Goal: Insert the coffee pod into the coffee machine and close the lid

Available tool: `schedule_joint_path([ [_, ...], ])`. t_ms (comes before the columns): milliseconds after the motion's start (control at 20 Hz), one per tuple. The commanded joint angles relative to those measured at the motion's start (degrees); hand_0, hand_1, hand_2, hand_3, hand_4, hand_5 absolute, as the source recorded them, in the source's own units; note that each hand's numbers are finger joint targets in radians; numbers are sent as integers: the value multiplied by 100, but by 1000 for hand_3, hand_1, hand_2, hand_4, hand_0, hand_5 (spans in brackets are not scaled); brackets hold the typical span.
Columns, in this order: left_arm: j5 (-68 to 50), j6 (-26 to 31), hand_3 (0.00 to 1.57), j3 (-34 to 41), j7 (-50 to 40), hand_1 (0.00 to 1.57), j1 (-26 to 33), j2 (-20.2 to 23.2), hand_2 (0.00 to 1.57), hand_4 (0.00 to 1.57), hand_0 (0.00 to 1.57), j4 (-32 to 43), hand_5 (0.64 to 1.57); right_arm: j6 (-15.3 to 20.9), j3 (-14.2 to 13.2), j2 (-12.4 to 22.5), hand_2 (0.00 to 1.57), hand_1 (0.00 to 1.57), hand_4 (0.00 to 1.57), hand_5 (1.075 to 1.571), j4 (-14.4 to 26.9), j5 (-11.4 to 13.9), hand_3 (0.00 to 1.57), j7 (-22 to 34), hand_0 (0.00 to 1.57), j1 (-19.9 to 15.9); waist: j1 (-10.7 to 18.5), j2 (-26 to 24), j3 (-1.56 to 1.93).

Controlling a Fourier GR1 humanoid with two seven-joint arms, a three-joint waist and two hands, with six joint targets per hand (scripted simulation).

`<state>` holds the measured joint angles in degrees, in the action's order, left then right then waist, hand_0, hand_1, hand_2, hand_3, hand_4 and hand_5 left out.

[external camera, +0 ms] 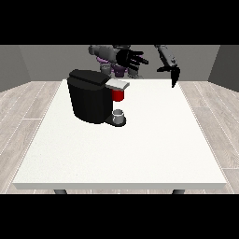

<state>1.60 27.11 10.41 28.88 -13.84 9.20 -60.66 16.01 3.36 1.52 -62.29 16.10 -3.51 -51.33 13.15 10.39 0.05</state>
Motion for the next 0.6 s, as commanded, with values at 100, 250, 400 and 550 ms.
schedule_joint_path([
  [100,-23,-129,0,-33,-185,0,-123,-114,0,341,0,115,1571,-117,672,-147,0,0,429,1571,119,-296,0,-413,0,316,-35,-186,-5],
  [250,-20,-51,0,-138,-151,0,-110,-197,0,400,0,133,1571,126,1218,-150,0,0,487,1571,134,-452,0,-617,0,773,59,-262,-5],
  [400,83,-263,0,-134,-91,0,54,-255,0,302,0,221,1571,-617,1480,-151,0,0,507,1571,-25,-609,0,-957,0,943,-174,-388,-5],
  [550,226,-75,0,-283,305,0,78,-224,0,168,0,440,1571,-291,2362,-151,0,0,461,1571,-513,-1235,0,-1096,0,1594,-19,-410,-5],
])
